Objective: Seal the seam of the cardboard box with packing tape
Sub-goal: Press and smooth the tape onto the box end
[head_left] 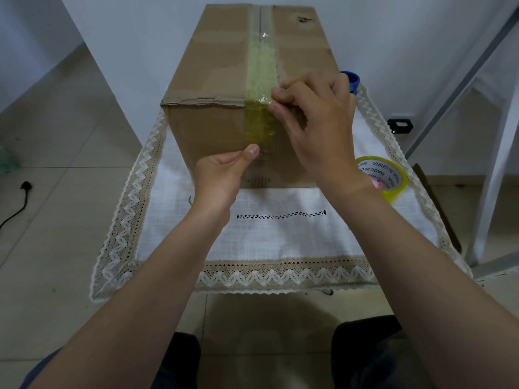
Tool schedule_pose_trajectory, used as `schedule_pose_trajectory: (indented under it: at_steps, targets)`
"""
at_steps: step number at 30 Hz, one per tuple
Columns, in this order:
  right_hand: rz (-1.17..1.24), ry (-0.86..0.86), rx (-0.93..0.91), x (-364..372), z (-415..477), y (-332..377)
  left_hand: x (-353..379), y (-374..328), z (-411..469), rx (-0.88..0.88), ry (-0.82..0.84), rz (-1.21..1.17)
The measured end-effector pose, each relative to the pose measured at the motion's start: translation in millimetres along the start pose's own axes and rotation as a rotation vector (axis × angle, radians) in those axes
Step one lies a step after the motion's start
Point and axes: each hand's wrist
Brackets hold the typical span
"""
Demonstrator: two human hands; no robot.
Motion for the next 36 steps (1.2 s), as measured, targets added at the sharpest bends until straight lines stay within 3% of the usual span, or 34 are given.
schedule_pose_trajectory:
  at_steps: [20,28,33,36]
  targets:
    - [-0.022,0.102,-0.105,-9.0,-5.8,-7.1,-2.2,-0.3,0.4,-0.012,-0.029,0.019]
    - [-0.03,0.152,-0.096,-10.1,-4.2,-7.6,-4.4,15.0,11.5,0.056,-0.025,0.182]
    - [-0.026,0.165,-0.101,-10.1,-4.0,-8.8,0.2,26.1,11.2,-0.043,0.026,0.192]
    - [-0.029,0.171,-0.112,-9.6,-4.3,-9.2,1.4,21.8,8.2,0.037,0.037,0.263]
Point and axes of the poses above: each hand's wrist, its own z-axis towards the middle knuckle, its own x-axis out of the palm, y = z × x, and after that the axes turned 1 degree about -z, right-handed
